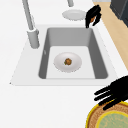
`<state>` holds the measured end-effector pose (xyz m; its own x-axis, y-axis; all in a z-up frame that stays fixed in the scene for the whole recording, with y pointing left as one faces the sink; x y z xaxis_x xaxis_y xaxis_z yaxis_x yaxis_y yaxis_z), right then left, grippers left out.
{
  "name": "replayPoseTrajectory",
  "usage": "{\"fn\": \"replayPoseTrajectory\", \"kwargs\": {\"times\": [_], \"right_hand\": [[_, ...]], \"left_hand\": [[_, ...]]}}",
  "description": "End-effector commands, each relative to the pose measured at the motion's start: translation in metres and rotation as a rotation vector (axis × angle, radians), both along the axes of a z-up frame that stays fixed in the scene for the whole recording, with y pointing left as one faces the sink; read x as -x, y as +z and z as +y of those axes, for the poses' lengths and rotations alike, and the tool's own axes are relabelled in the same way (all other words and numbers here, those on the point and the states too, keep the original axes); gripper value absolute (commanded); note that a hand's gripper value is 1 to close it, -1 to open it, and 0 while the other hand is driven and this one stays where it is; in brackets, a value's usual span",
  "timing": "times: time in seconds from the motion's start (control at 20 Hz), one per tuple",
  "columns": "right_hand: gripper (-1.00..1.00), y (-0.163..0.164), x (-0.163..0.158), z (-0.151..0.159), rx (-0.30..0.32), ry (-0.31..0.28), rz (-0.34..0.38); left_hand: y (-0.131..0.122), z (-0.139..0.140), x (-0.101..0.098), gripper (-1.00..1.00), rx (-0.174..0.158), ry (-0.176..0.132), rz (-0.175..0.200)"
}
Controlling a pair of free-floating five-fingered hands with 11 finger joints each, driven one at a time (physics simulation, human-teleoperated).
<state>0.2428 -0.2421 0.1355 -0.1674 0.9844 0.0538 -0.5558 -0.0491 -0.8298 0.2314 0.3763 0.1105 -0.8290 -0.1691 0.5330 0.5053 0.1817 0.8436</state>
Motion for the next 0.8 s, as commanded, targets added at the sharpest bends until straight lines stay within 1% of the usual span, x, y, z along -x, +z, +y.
{"fn": "replayPoseTrajectory", "kwargs": {"times": [0.0,0.05,0.1,0.15,0.2,0.25,0.3,0.35,0.4,0.45,0.55,0.6,0.75], "right_hand": [[0.0,0.0,0.0,0.0,0.0,0.0,0.0],[0.0,0.0,0.0,0.0,0.0,0.0,0.0],[0.0,0.0,0.0,0.0,0.0,0.0,0.0],[0.0,0.0,0.0,0.0,0.0,0.0,0.0],[0.0,0.0,0.0,0.0,0.0,0.0,0.0],[0.0,0.0,0.0,0.0,0.0,0.0,0.0],[0.0,0.0,0.0,0.0,0.0,0.0,0.0],[0.0,0.0,0.0,0.0,0.0,0.0,0.0],[0.0,0.0,0.0,0.0,0.0,0.0,0.0],[0.0,0.0,0.0,0.0,0.0,0.0,0.0],[0.0,0.0,0.0,0.0,0.0,0.0,0.0],[0.0,0.0,0.0,0.0,0.0,0.0,0.0],[0.0,0.0,0.0,0.0,0.0,0.0,0.0]], "left_hand": [[-0.014,0.013,-0.023,-1.0,-0.015,-0.05,0.019],[-0.018,0.011,-0.027,-1.0,-0.014,-0.053,0.019],[-0.019,0.005,-0.028,-1.0,-0.017,-0.053,0.035],[-0.02,0.004,-0.028,-1.0,-0.01,-0.052,0.051],[-0.019,0.006,-0.027,-1.0,0.006,-0.048,0.076],[-0.014,0.011,-0.026,-1.0,0.007,-0.044,0.078],[-0.011,0.011,-0.023,-1.0,0.019,-0.035,0.08],[-0.009,0.008,-0.018,-1.0,0.014,-0.031,0.069],[-0.004,0.002,-0.016,-1.0,-0.004,-0.039,0.037],[0.002,-0.005,-0.01,-1.0,-0.028,-0.028,0.031],[0.004,-0.001,-0.012,-1.0,-0.011,-0.007,0.023],[0.005,-0.001,-0.013,-1.0,-0.011,-0.002,0.021],[0.005,0.0,-0.013,-1.0,-0.009,-0.003,0.021]]}}
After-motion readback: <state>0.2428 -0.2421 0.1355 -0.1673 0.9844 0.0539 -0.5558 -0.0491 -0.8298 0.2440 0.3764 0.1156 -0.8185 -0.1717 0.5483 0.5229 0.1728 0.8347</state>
